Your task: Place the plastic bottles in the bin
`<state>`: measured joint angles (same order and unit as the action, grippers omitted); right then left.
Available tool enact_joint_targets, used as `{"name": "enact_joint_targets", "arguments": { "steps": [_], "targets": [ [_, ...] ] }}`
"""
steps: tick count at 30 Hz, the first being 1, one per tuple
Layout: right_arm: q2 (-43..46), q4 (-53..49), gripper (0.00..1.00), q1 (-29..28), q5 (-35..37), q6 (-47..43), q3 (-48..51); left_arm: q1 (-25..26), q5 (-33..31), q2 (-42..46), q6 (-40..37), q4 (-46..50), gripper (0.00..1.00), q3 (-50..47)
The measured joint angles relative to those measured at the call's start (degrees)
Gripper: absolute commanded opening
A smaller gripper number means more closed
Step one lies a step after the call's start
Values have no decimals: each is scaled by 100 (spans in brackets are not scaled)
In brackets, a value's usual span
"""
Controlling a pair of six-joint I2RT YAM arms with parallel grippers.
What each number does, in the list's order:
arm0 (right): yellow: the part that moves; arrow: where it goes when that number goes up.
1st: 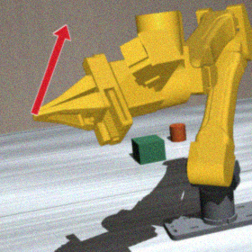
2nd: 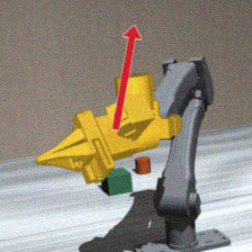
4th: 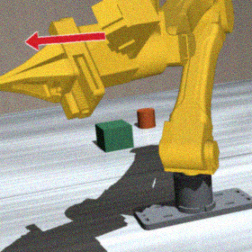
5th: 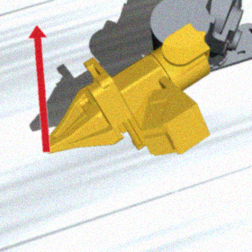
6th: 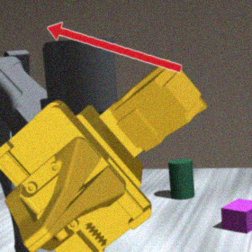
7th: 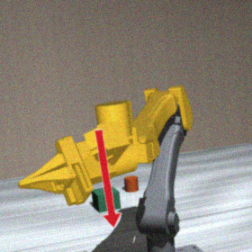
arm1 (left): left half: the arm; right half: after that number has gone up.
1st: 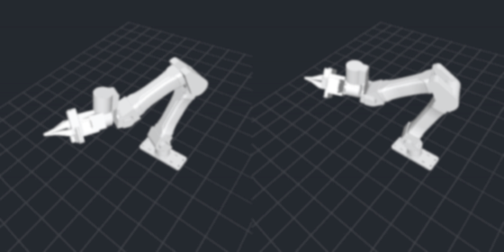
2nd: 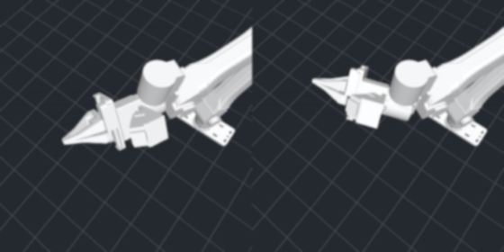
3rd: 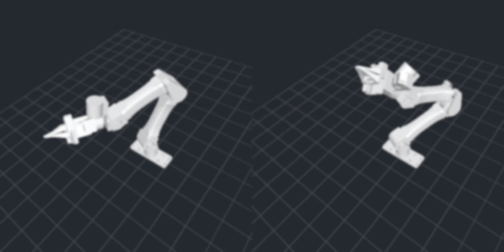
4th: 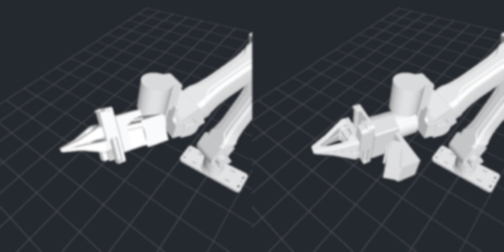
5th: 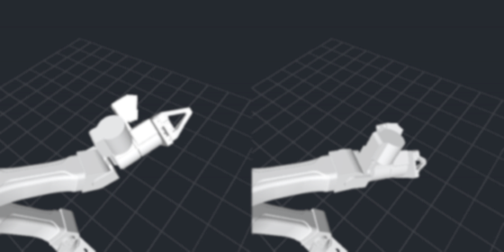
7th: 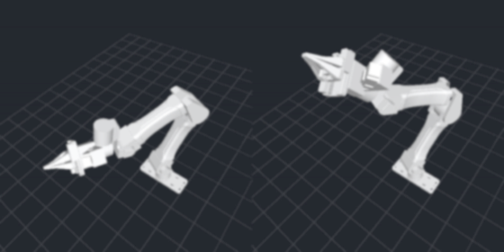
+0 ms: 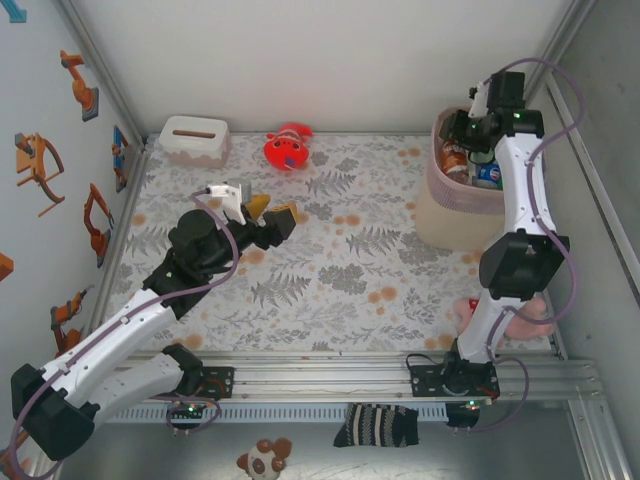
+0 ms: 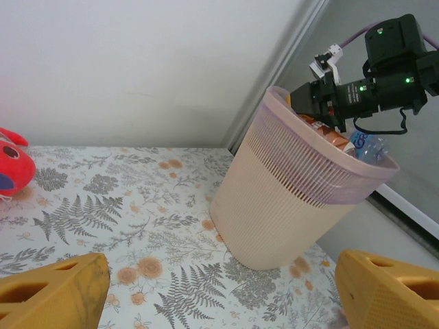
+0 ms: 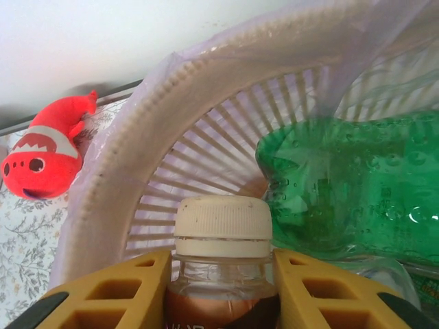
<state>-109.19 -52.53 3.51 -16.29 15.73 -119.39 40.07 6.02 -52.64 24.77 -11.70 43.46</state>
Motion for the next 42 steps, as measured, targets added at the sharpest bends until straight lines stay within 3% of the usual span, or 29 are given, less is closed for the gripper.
{"name": "enact_joint_targets", "arguments": {
  "steps": [8, 14, 20, 26, 30, 42],
  "targets": [
    [37, 210, 66, 13, 109, -37, 92, 2, -2, 0, 0, -2, 85, 0],
    [348, 146, 67, 11, 66, -24, 94, 2, 0, 0, 0, -4, 85, 0],
    [1040, -74, 58, 11, 74, -66, 96, 2, 0, -7, 0, -13, 85, 0],
    [1735, -247, 34, 11, 74, -155, 372, 2, 2, -87, 0, -94, 85, 0],
    [1958, -400, 23, 11, -129, -201, 710, 0, 46, -184, 2, -151, 85, 0],
    [1668, -306, 19, 11, -210, -225, 1250, 0, 149, -258, 46, -188, 85, 0]
  ]
}}
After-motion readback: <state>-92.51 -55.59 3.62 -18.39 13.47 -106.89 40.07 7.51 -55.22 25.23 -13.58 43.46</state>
